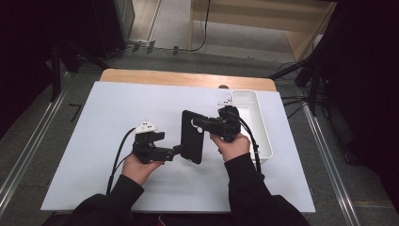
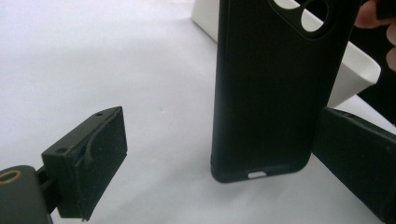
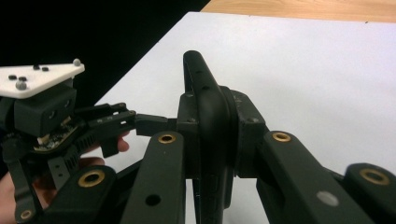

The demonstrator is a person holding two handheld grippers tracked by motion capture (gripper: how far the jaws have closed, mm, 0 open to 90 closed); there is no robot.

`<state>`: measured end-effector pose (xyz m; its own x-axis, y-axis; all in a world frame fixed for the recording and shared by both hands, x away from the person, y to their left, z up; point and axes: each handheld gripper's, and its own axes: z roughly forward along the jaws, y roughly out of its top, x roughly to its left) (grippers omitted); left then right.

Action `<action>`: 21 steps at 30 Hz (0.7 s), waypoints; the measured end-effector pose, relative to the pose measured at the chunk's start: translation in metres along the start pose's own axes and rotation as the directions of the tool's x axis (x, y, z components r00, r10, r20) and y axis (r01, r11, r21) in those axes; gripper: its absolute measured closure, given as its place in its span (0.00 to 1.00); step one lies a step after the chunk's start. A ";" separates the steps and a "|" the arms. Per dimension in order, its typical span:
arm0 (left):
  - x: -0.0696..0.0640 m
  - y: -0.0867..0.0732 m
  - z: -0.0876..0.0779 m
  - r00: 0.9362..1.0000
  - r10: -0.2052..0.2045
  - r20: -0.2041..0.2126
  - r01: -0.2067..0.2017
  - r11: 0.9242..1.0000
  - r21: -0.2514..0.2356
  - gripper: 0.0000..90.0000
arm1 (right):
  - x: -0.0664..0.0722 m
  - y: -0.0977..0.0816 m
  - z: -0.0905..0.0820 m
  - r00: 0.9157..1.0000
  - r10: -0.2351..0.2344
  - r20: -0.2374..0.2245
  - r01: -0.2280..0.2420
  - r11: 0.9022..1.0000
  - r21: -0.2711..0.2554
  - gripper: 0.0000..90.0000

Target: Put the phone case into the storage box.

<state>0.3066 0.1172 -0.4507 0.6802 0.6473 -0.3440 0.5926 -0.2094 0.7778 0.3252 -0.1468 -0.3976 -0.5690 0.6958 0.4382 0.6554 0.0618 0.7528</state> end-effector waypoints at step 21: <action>0.007 0.020 -0.016 0.995 0.066 0.071 -0.077 0.981 0.177 0.16 | -0.002 0.002 -0.008 0.992 -0.110 -0.056 0.113 0.993 0.043 0.83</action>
<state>0.3164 0.1290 -0.4288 0.7467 0.5782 -0.3288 0.6051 -0.3851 0.6968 0.3240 -0.1541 -0.3930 -0.6648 0.6434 0.3797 0.6079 0.1704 0.7755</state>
